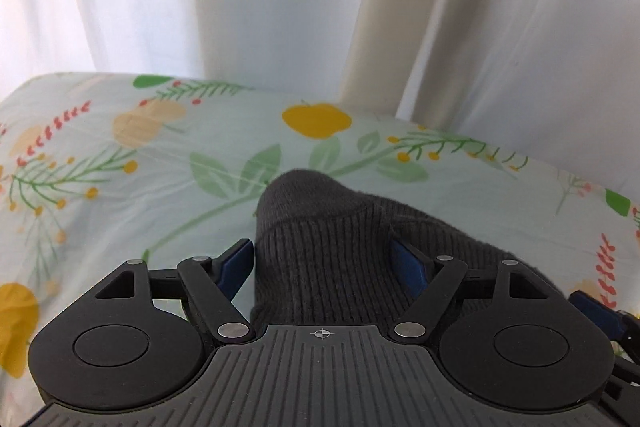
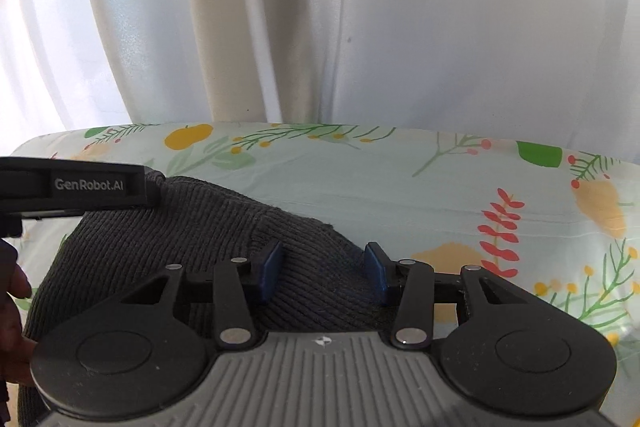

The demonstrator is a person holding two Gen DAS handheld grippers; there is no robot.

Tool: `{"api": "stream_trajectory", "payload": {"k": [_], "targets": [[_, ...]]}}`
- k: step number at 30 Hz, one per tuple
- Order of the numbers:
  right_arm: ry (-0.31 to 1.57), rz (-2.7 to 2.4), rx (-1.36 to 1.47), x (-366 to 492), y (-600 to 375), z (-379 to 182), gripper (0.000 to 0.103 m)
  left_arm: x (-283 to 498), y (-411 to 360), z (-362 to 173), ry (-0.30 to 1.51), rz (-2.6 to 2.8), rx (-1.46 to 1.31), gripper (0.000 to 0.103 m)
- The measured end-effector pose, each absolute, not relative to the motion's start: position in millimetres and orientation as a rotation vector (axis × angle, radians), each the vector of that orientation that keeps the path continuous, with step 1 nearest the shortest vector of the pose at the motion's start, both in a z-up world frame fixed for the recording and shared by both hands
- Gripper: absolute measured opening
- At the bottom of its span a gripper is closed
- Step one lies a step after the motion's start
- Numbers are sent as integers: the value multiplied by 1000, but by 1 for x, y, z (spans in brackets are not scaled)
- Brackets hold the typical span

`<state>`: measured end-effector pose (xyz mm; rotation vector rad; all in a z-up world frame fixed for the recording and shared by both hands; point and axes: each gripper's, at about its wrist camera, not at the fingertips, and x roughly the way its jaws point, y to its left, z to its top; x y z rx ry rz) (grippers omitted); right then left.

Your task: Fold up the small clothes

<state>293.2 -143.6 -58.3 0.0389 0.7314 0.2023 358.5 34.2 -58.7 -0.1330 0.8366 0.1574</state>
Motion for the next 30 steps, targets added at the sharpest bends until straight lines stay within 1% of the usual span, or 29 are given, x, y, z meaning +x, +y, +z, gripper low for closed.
{"api": "stream_trajectory", "payload": {"k": [1,2,4,7,12,14,16,20,25,27,28,30], "targets": [[729,197,50,294,-147,-60,48,361,36,-64,847,161,-141,83],[718,191,48,294,-148,-62,50,362,38,-65,843,167,-153,86],[676,189,5,289,-144,-65,51,363,40,-66,836,183,-146,90],[611,189,-48,281,-139,-68,51,362,35,-66,820,189,-89,92],[637,205,-39,279,-143,-57,52,346,35,-57,826,195,-51,92],[641,223,-28,265,-148,-45,53,325,37,-53,836,155,-48,92],[629,248,-25,242,-155,-35,53,290,41,-44,799,104,-79,92],[647,292,16,191,-175,-29,59,220,50,-35,789,31,-122,92],[775,277,-15,150,-182,-47,60,171,58,-55,908,1,-113,92],[785,262,-16,139,-185,-46,61,156,62,-53,908,-5,-106,92],[790,264,-11,135,-185,-42,62,148,65,-49,908,-3,-102,92],[813,271,-13,126,-185,-36,72,139,66,-41,913,0,-110,93]]}}
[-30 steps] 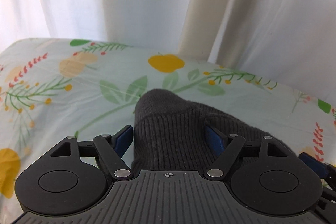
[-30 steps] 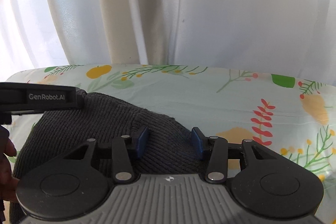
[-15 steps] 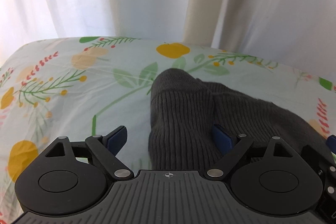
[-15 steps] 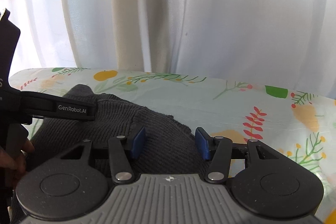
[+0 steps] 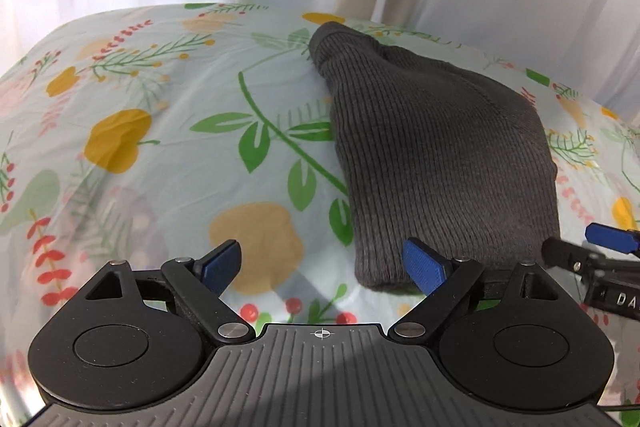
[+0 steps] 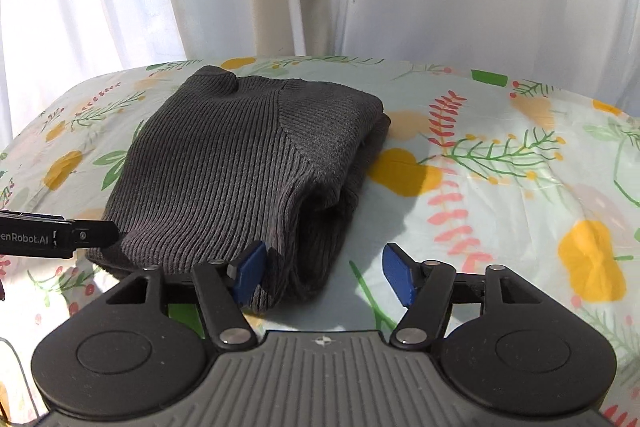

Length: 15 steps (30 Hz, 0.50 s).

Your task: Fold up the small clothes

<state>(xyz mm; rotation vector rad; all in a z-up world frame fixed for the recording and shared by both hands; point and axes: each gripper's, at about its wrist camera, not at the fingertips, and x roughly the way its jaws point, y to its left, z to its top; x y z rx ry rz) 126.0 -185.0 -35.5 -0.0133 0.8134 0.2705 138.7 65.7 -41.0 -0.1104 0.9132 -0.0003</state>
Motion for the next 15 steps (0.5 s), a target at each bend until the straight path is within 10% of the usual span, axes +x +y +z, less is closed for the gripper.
{"api": "stream_trajectory", "payload": {"k": [6,15], "targets": [[928,344,-25,99,-174,-31,98,117,49,-26,938,-11,-49,101],[1017,203,-38,98,-164,-24,99,114,48,-20,984,34,15,102]]}}
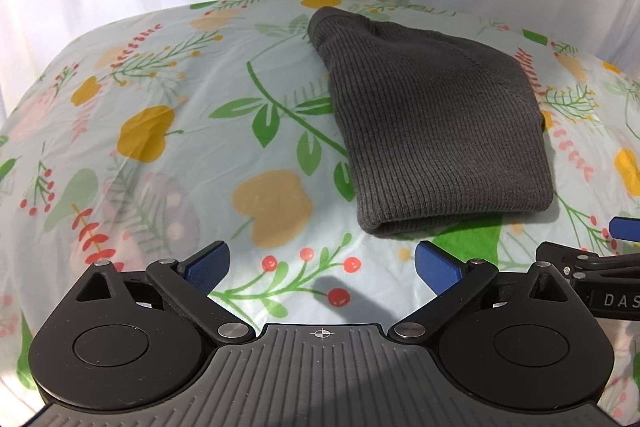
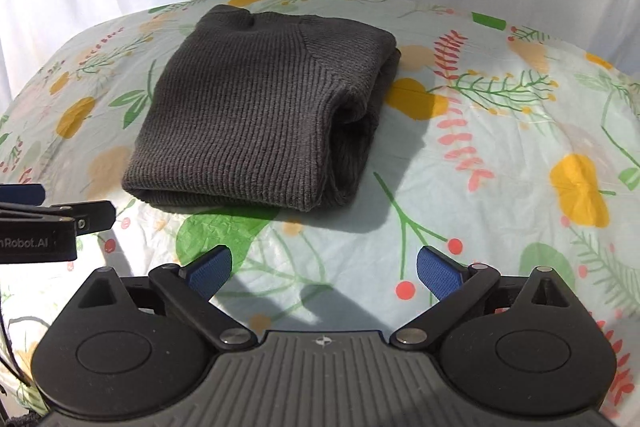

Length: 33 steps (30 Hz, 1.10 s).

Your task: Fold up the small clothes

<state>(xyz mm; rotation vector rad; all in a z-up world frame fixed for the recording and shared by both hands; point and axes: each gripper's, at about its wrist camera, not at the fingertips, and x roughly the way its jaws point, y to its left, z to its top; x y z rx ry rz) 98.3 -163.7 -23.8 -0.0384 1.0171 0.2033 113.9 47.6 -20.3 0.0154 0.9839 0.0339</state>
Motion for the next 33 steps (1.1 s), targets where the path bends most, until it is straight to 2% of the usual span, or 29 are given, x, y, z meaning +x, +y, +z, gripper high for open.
{"api": "stream_trajectory", "payload": {"k": [5,11,17,33], "targets": [[1023,96,-77,100,-161,-18,99,112,56,-12,971,36,-18,103],[1143,121,-107,110,-153,-12,99,112,50,-11,967,59,44,103],[1085,79,-89,106,-153,-1,99,117,46,-15,996,70,55,103],[1114,45,-68,107,-155,-4,99,121,35,-18,1017,55,105,103]]}}
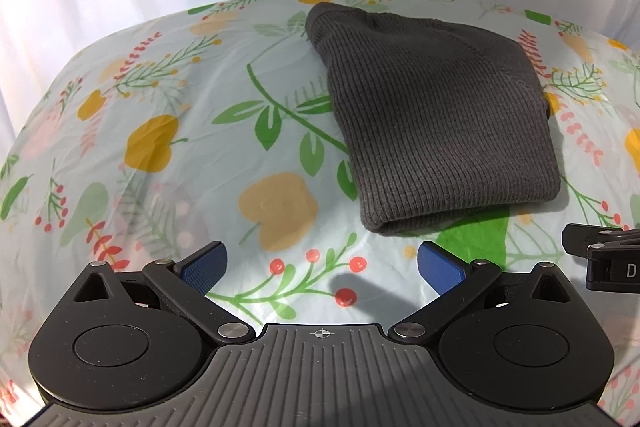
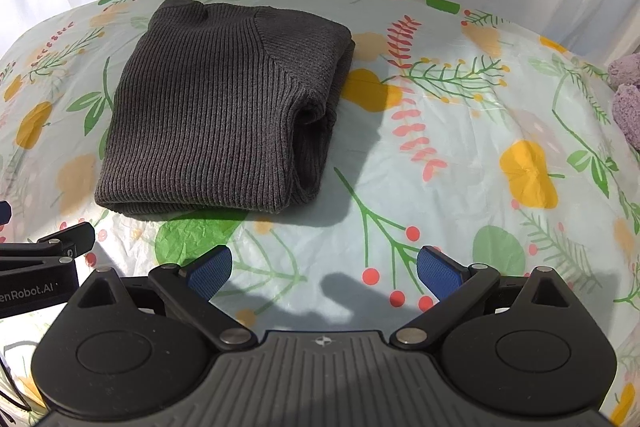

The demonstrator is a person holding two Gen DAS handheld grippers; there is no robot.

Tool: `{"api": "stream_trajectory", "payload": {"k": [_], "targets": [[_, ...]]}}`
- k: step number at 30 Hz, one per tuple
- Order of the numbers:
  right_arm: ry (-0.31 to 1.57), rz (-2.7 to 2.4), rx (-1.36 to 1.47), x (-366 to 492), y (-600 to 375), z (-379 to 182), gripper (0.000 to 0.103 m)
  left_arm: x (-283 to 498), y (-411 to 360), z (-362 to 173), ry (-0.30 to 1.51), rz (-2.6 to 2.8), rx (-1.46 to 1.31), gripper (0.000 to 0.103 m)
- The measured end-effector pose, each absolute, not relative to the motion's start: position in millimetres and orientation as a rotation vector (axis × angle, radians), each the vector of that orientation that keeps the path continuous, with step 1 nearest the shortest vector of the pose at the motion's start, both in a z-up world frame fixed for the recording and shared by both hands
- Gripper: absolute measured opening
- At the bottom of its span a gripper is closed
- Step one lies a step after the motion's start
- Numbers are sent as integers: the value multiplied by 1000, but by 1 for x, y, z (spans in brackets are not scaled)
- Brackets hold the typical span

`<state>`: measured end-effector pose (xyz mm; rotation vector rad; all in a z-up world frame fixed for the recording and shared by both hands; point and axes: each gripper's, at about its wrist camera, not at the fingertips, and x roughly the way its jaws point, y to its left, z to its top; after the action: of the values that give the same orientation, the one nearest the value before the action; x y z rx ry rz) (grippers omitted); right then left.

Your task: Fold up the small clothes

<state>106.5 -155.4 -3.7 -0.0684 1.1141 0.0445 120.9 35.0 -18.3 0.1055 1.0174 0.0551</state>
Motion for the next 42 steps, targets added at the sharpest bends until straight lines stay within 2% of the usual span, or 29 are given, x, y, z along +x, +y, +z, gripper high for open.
{"api": "stream_trajectory", "payload": {"k": [42], "targets": [[1138,32,-14,112,-163,-10,99,127,29,-28,1058,65,113,103]]}}
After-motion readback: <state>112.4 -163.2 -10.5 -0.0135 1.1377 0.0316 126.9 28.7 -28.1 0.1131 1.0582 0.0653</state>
